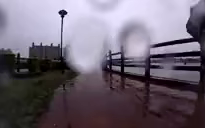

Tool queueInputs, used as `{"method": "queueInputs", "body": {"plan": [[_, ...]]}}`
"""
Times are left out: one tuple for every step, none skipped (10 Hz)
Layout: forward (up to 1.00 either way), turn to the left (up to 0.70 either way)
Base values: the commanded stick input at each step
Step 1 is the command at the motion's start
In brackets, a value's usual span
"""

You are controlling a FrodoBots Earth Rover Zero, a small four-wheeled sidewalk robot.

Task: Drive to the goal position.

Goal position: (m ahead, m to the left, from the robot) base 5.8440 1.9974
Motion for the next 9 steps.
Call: {"method": "queueInputs", "body": {"plan": [[1.00,0.00],[1.00,0.00],[1.00,0.02],[1.00,0.05],[1.00,0.35],[1.00,0.40],[1.00,0.40],[1.00,0.40],[1.00,0.18]]}}
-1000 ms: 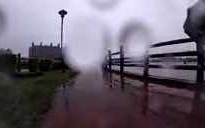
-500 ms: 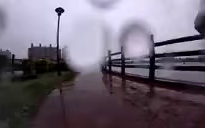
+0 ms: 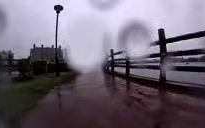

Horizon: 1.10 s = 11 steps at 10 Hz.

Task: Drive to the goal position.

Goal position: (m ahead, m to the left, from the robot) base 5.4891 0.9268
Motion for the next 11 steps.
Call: {"method": "queueInputs", "body": {"plan": [[1.00,0.08],[1.00,0.00],[1.00,0.00],[1.00,0.00],[1.00,0.00],[1.00,0.00],[1.00,0.00],[1.00,0.00],[1.00,0.00],[1.00,0.00],[1.00,0.00]]}}
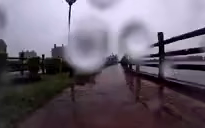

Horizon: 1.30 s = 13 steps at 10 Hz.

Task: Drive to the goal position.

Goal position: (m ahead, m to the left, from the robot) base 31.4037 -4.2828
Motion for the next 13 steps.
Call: {"method": "queueInputs", "body": {"plan": [[1.00,0.00],[1.00,0.00],[1.00,0.00],[1.00,0.00],[1.00,0.00],[1.00,0.00],[1.00,0.00],[1.00,0.00],[1.00,0.00],[1.00,0.00],[1.00,0.00],[1.00,0.00],[1.00,0.00]]}}
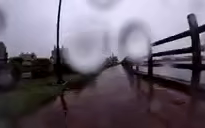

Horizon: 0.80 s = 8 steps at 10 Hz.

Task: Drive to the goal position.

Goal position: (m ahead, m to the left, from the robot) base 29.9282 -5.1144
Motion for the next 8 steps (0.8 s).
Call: {"method": "queueInputs", "body": {"plan": [[1.00,0.00],[1.00,0.00],[1.00,0.00],[1.00,0.00],[1.00,0.00],[1.00,0.00],[1.00,0.00],[1.00,0.00]]}}
